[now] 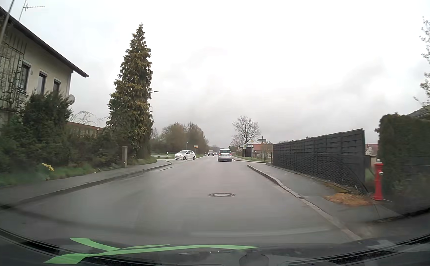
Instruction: Follow the waypoints while adhering to traffic rules and regulations
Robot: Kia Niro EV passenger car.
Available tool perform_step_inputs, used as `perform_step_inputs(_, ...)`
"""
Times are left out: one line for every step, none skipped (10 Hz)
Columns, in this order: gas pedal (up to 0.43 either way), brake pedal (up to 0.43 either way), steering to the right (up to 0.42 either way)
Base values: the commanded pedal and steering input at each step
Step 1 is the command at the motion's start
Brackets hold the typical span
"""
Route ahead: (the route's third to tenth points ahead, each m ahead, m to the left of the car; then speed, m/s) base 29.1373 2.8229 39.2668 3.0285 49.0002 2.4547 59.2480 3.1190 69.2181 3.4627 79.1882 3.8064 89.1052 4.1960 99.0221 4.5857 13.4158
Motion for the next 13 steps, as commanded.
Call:
perform_step_inputs(0.087,0.000,-0.005)
perform_step_inputs(0.087,0.000,-0.005)
perform_step_inputs(0.098,0.000,-0.004)
perform_step_inputs(0.130,0.000,-0.005)
perform_step_inputs(0.157,0.000,-0.005)
perform_step_inputs(0.169,0.000,-0.004)
perform_step_inputs(0.169,0.000,-0.005)
perform_step_inputs(0.150,0.000,-0.005)
perform_step_inputs(0.118,0.000,-0.005)
perform_step_inputs(0.118,0.000,-0.004)
perform_step_inputs(0.118,0.000,-0.005)
perform_step_inputs(0.130,0.000,-0.005)
perform_step_inputs(0.150,0.000,-0.005)
